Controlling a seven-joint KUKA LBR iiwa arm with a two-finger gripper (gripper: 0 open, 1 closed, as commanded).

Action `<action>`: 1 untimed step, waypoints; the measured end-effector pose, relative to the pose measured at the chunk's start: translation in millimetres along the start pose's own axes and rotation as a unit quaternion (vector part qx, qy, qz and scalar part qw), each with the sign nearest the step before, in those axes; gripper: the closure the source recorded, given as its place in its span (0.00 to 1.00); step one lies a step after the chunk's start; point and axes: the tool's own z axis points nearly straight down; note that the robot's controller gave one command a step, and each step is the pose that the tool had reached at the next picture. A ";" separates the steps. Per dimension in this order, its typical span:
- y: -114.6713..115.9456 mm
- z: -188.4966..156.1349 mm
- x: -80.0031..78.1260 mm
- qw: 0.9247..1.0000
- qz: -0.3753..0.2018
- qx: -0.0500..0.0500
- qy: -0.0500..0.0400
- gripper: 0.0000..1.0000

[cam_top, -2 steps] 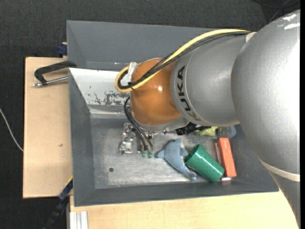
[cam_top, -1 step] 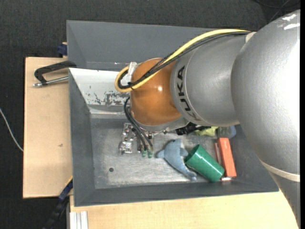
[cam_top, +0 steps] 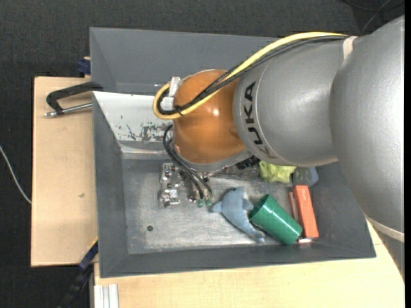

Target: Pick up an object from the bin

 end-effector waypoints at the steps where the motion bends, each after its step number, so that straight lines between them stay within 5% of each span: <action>1: -87.4 -20.6 17.1 1.000 -0.028 0.000 -0.001 0.00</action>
Offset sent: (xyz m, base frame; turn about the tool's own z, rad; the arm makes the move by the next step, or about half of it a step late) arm 0.0000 0.0000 0.0000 0.0000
